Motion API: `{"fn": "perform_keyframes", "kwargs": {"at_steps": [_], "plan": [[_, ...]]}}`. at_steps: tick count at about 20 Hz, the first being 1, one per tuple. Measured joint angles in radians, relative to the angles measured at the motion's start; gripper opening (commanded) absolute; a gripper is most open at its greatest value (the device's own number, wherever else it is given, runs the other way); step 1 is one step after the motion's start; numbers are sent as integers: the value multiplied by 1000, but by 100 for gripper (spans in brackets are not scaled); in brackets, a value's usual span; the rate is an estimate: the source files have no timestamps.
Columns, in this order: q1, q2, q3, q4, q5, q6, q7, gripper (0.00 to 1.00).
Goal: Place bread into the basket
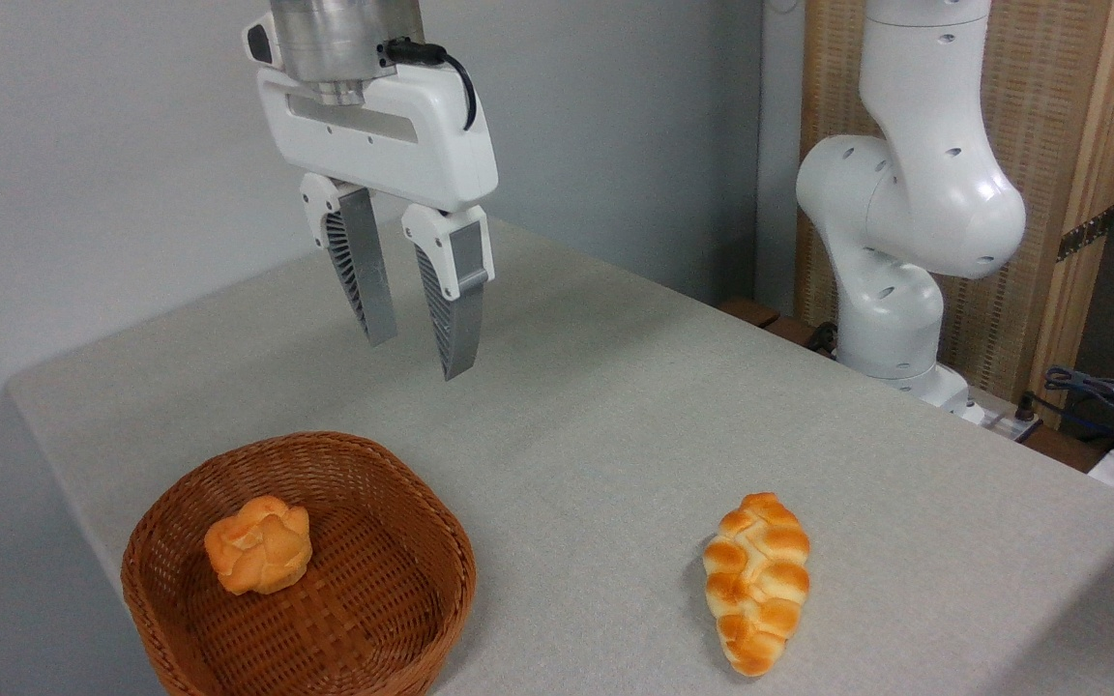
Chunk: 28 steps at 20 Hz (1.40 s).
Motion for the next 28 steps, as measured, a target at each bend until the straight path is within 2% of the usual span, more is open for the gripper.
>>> {"fn": "perform_keyframes", "kwargs": {"at_steps": [11, 15, 28], "plan": [[-1, 0, 0, 0, -1, -17, 58, 100], [0, 1, 5, 0, -24, -18, 60, 100], [0, 1, 9, 0, -26, -18, 61, 100]]}}
